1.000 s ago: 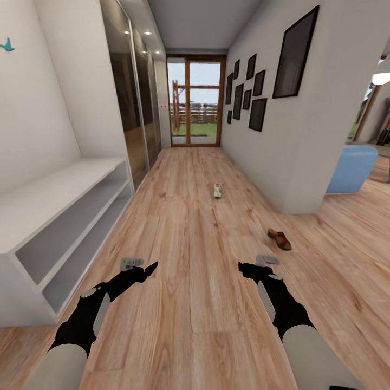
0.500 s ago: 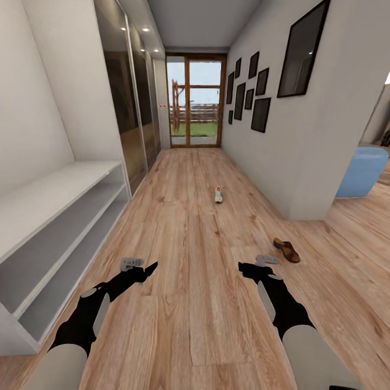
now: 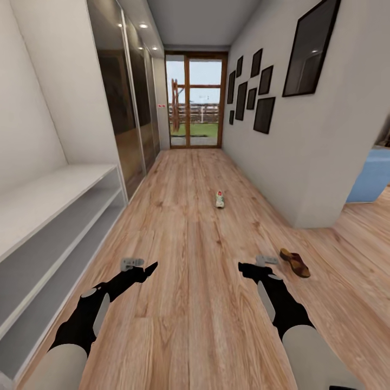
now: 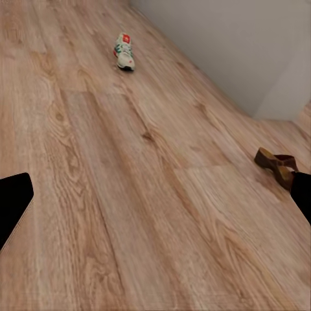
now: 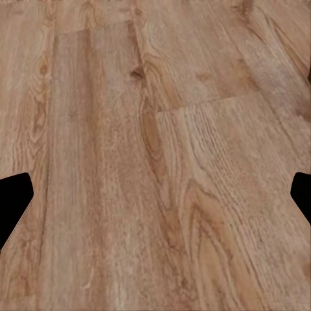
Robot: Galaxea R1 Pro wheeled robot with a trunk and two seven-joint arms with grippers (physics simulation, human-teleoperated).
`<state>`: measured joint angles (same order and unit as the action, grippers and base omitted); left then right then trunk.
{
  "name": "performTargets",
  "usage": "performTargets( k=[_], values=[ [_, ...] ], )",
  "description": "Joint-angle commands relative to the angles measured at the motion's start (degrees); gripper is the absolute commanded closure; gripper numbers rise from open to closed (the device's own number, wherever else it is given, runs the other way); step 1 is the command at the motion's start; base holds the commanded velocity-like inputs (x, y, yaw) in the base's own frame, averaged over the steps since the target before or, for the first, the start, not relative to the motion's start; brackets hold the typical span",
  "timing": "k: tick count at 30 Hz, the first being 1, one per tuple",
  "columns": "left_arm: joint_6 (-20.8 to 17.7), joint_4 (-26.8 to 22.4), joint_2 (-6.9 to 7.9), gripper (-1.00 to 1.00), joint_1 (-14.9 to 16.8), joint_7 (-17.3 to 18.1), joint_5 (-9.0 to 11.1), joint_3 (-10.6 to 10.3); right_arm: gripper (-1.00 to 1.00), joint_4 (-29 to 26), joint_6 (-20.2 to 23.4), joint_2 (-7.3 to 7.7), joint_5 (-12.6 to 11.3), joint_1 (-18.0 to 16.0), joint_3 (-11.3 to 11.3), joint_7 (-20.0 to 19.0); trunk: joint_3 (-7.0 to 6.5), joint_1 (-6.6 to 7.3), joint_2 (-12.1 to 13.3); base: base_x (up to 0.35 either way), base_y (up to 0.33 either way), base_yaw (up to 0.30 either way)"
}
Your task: Pick up the two gym shoes and the two sandals from the corridor floor and place them onto the hallstand (shoe rack) in the corridor, making sure they are on the rack and not on the floor. Arrange them so the two gym shoes are next to each other and the two sandals are next to each other.
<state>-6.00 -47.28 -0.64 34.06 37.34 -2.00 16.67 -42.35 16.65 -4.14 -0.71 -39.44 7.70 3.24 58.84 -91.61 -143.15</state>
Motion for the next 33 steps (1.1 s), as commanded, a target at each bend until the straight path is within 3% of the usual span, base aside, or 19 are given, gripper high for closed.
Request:
performTargets(
  k=[1,33],
  values=[
    [-0.50,-0.09,-0.07,-1.00,0.04,0.45,-0.20,0.30,-1.00,-0.10,0.31,-0.05,-0.08,-0.02,0.12,0.10,0.06,-0.02,-0.02,0.349,0.000,0.000],
    [-0.50,-0.09,-0.07,-1.00,0.04,0.45,-0.20,0.30,-1.00,-0.03,0.31,-0.02,-0.08,-0.02,0.12,0.09,0.06,-0.02,-0.02,0.349,0.000,0.000]
  ],
)
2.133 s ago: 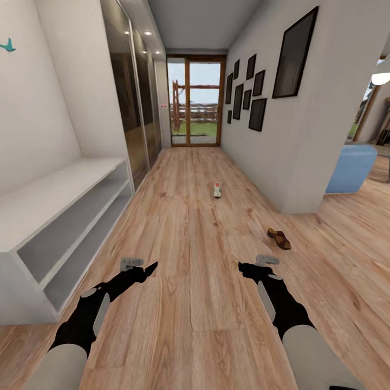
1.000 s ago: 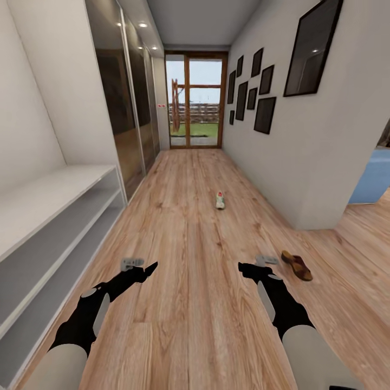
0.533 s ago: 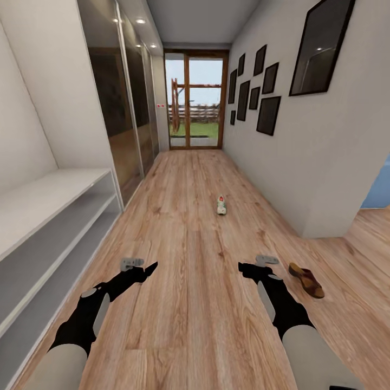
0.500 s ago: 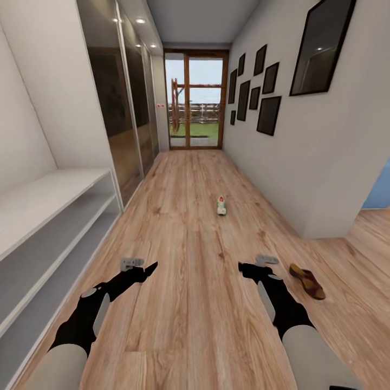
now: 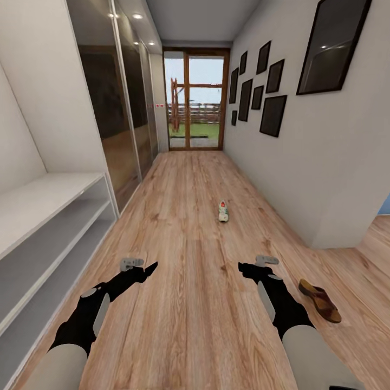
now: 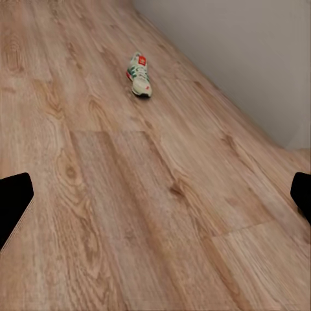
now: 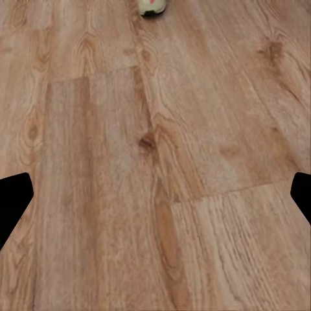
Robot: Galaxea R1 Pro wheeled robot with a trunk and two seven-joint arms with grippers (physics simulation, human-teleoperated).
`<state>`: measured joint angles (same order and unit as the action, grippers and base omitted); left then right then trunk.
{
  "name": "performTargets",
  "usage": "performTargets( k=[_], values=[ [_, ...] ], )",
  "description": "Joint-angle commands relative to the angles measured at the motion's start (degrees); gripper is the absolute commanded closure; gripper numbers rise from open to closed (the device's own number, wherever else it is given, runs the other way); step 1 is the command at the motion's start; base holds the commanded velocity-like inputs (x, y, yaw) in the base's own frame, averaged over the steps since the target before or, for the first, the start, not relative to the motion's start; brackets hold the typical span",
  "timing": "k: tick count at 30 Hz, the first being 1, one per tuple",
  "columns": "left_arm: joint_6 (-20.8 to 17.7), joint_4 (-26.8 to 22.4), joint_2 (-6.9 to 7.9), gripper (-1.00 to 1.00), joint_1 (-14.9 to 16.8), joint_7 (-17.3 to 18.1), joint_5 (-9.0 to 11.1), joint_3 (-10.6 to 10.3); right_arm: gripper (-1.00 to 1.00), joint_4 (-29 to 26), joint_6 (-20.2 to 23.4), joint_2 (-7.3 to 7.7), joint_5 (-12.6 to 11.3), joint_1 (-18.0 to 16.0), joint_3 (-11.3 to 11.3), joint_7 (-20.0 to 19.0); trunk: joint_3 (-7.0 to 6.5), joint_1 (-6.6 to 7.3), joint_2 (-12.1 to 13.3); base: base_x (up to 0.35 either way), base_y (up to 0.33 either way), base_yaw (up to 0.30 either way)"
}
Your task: Pick up the two gym shoes and the two sandals from the corridor floor and place them onto the hallstand (shoe rack) in the corridor, making sure they are on the rack and not on the floor. Arrange them so the two gym shoes are next to each other and the two sandals are next to each other.
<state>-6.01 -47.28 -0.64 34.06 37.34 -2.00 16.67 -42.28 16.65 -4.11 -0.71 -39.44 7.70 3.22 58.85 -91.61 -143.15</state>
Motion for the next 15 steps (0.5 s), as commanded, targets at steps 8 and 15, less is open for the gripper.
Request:
performTargets(
  k=[8,15],
  values=[
    [-0.50,-0.09,-0.07,-1.00,0.04,0.45,-0.20,0.29,-1.00,-0.09,0.31,-0.04,-0.08,-0.02,0.12,0.12,0.06,-0.02,-0.02,0.349,0.000,0.000],
    [-0.50,-0.09,-0.07,-1.00,0.05,0.45,-0.20,0.29,-1.00,-0.08,0.31,-0.03,-0.08,-0.05,0.12,0.12,0.06,-0.02,-0.02,0.349,0.000,0.000]
  ],
)
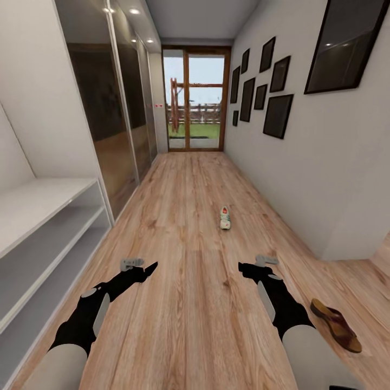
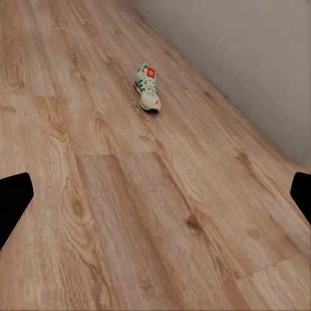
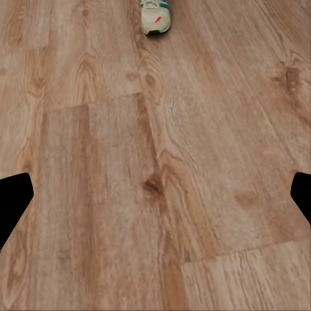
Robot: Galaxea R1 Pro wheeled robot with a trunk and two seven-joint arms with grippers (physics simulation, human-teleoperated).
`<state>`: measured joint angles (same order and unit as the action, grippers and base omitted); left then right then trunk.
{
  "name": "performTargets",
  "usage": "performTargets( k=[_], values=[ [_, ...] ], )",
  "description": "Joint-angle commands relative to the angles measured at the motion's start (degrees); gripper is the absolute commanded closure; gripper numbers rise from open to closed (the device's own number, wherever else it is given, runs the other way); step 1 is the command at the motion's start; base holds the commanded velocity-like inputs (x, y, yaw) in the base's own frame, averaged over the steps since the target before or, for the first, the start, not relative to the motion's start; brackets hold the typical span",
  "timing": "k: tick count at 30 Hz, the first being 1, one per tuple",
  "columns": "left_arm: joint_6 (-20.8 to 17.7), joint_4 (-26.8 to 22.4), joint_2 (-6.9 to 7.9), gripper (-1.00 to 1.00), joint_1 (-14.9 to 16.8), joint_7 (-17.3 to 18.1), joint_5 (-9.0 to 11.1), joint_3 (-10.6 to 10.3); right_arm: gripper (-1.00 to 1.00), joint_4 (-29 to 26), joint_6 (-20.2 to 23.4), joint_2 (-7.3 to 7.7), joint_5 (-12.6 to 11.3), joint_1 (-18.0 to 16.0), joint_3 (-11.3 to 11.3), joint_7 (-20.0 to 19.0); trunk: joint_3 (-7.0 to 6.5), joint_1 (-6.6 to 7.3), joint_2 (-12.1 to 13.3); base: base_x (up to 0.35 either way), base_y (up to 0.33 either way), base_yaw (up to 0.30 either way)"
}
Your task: Pick up the two gym shoes and the two sandals from the corridor floor and place them onto the hallstand (shoe rack) in the corridor, making sure they are on the rack and not on the floor. Arrange them so the two gym shoes are next to each other and the two sandals are next to each other.
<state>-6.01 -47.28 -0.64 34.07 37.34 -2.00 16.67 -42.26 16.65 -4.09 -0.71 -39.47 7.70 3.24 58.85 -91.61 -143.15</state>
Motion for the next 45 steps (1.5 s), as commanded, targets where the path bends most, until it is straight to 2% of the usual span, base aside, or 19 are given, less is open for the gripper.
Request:
performTargets(
  k=[1,14,45],
  values=[
    [-0.50,-0.09,-0.07,-1.00,0.04,0.45,-0.20,0.29,-1.00,-0.10,0.31,-0.04,-0.08,-0.04,0.12,0.09,0.06,-0.02,-0.02,0.349,0.000,0.000],
    [-0.50,-0.09,-0.07,-1.00,0.03,0.45,-0.20,0.29,-1.00,-0.07,0.31,-0.05,-0.05,0.00,0.12,0.10,0.06,-0.02,-0.02,0.349,0.012,0.000],
    [-0.50,-0.09,-0.07,-1.00,0.03,0.45,-0.20,0.29,-1.00,-0.01,0.31,-0.21,0.23,-0.01,0.04,0.02,0.06,-0.02,-0.02,0.349,0.086,0.000]
  ],
)
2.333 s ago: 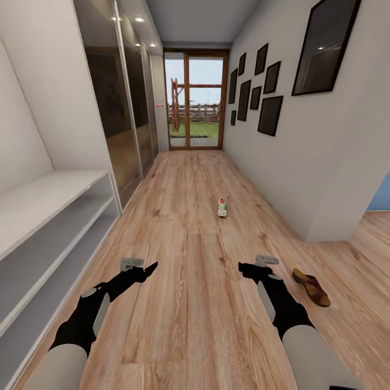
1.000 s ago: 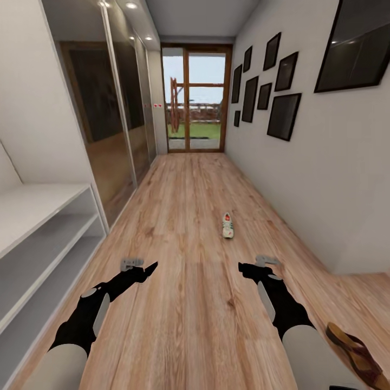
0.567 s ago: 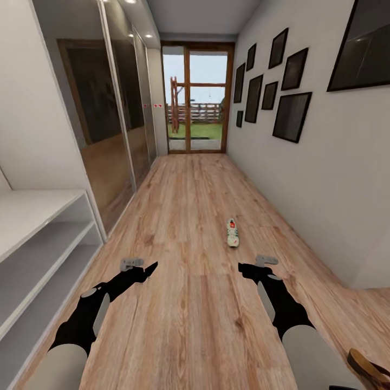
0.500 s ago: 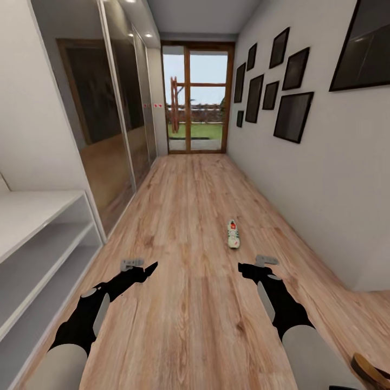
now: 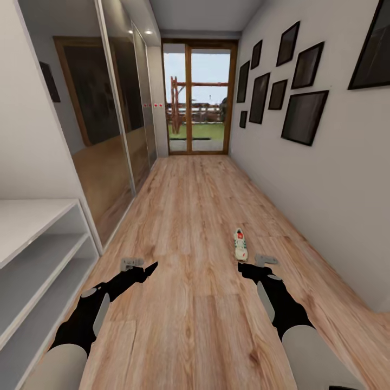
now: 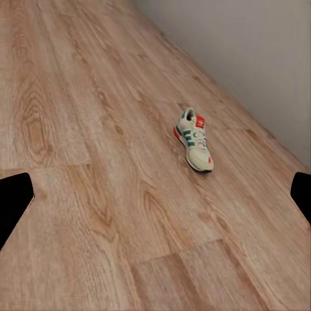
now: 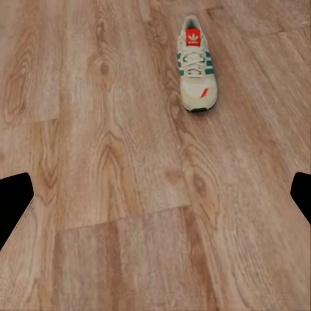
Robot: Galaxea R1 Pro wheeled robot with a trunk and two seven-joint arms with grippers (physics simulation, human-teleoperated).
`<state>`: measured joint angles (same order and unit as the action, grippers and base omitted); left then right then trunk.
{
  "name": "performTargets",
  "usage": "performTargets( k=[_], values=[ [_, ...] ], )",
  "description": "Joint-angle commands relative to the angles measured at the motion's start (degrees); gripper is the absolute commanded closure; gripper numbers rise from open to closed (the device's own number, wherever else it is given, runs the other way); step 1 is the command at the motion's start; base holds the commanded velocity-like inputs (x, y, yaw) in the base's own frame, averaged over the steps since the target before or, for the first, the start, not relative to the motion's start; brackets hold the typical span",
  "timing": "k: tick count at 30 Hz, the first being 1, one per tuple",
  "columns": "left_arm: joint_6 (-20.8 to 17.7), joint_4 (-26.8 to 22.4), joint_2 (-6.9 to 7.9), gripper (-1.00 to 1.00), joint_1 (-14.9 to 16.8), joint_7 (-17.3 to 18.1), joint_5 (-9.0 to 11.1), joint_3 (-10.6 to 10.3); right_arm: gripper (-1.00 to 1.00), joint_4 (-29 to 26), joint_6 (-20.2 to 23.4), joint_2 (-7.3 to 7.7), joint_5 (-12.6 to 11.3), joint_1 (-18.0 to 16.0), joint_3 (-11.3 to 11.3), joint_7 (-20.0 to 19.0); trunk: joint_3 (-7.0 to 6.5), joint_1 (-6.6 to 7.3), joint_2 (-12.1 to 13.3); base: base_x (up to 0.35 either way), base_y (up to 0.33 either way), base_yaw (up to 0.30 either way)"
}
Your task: Pick up the two gym shoes and the two sandals from the corridor floor and place them onto the hallstand (shoe rack) in the corridor, making sure they are on the rack and not on the floor. Arrange them so the two gym shoes are next to each other and the two sandals are next to each other.
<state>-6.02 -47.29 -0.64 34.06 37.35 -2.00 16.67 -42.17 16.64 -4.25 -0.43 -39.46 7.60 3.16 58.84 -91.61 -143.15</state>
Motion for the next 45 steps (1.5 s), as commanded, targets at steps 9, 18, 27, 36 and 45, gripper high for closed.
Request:
performTargets(
  k=[9,18,27,36,45],
  values=[
    [-0.48,-0.08,-0.07,-1.00,0.04,0.45,-0.20,0.29,-1.00,-0.11,0.32,-0.05,-0.07,0.00,0.13,0.10,0.06,-0.02,-0.02,0.349,0.094,-0.002],
    [-0.48,-0.08,-0.07,-1.00,0.04,0.45,-0.20,0.29,-1.00,-0.11,0.32,-0.05,-0.09,-0.01,0.13,0.09,0.06,-0.02,-0.02,0.349,0.094,-0.179],
    [-0.48,-0.08,-0.07,-1.00,0.04,0.45,-0.20,0.29,-1.00,-0.11,0.32,-0.05,-0.09,-0.01,0.13,0.09,0.06,-0.02,-0.02,0.349,0.094,-0.250],
    [-0.48,-0.08,-0.07,-1.00,0.05,0.45,-0.20,0.29,-1.00,-0.11,0.32,-0.05,-0.09,-0.02,0.13,0.09,0.06,-0.02,-0.02,0.349,0.095,-0.214],
    [-0.48,-0.08,-0.07,-1.00,0.06,0.45,-0.20,0.29,-1.00,-0.14,0.32,-0.05,-0.06,-0.01,0.13,0.09,0.06,-0.02,-0.02,0.349,0.097,-0.029]
  ],
)
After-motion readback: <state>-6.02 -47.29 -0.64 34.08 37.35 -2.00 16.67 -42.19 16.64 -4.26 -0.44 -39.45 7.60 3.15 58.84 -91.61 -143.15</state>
